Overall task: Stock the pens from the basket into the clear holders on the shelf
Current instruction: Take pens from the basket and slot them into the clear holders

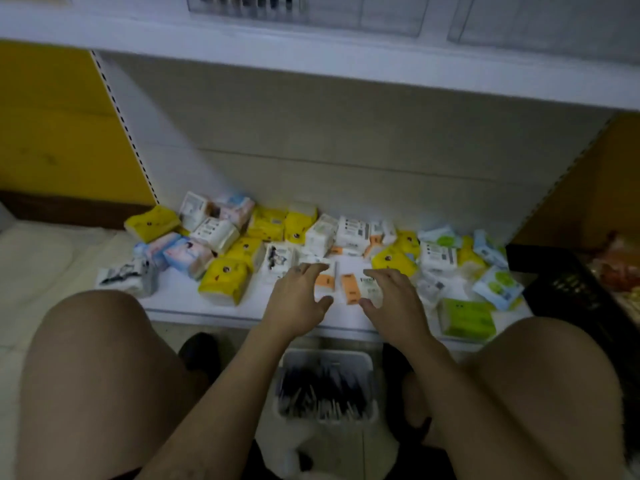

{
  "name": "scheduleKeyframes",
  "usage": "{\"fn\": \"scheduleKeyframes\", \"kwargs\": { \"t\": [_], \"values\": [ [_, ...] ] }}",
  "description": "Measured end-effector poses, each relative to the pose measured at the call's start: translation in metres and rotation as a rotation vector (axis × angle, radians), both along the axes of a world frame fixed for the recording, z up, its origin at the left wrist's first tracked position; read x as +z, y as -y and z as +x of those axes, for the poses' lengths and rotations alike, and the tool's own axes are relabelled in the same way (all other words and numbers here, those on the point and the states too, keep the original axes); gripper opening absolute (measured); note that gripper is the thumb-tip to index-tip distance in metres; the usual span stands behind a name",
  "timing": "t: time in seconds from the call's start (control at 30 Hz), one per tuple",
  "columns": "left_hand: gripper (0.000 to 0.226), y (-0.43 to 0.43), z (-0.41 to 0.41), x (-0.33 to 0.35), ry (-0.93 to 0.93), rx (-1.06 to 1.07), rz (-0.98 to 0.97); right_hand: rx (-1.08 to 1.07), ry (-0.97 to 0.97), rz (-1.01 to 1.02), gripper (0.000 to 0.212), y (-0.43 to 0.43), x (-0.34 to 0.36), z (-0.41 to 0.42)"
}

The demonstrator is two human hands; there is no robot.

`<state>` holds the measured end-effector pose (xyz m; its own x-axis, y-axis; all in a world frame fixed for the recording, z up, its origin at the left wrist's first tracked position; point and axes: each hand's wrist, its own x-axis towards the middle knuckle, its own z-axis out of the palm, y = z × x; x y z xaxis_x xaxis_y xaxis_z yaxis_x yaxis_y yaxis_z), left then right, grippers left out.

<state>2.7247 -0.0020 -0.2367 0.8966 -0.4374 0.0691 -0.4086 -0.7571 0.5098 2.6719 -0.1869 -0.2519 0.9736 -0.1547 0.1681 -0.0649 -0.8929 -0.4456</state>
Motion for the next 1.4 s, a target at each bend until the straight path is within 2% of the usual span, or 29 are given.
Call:
{"fn": "scheduleKeyframes", "kwargs": {
  "t": [0.13, 0.3, 0.5, 0.7, 0.8, 0.9, 1.0, 1.1, 1.27, 1.4],
  "values": [
    [0.064, -0.014, -0.01, -0.059, -0.251, 0.044, 0.085, -0.02, -0.245, 0.119, 0.05, 0.003, -0.037, -0.012],
    [0.056, -0.015, -0.02, -0.092, -0.433, 0.048, 0.07, 0.012, -0.559, 0.097, 0.055, 0.003, -0.078, -0.016],
    [0.043, -0.009, -0.023, -0.126, -0.63, 0.028, 0.145, 0.073, -0.83, 0.109, 0.026, 0.015, -0.113, -0.02],
    [0.046, -0.006, -0.022, -0.173, -0.79, -0.037, 0.302, 0.056, -1.05, 0.101, 0.02, 0.028, -0.153, -0.018],
    [0.037, -0.004, -0.013, -0.189, -0.797, -0.056, 0.354, 0.091, -1.07, 0.087, 0.022, 0.025, -0.172, -0.014],
    [0.03, -0.006, -0.009, -0.215, -0.814, -0.013, 0.34, 0.053, -1.127, 0.164, 0.019, 0.021, -0.201, -0.018],
    [0.033, -0.011, -0.016, -0.238, -0.861, -0.01, 0.348, -0.029, -1.178, 0.258, 0.026, 0.011, -0.217, -0.024],
    [0.039, -0.011, -0.019, -0.25, -0.882, -0.131, 0.451, -0.101, -1.129, 0.297, 0.032, 0.007, -0.225, -0.029],
    [0.052, -0.005, -0.016, -0.262, -0.849, -0.274, 0.615, -0.124, -1.17, 0.311, 0.028, 0.008, -0.241, -0.035],
    [0.052, -0.005, -0.018, -0.265, -0.829, -0.297, 0.617, -0.161, -1.173, 0.33, 0.025, 0.007, -0.246, -0.036]
  ]
}}
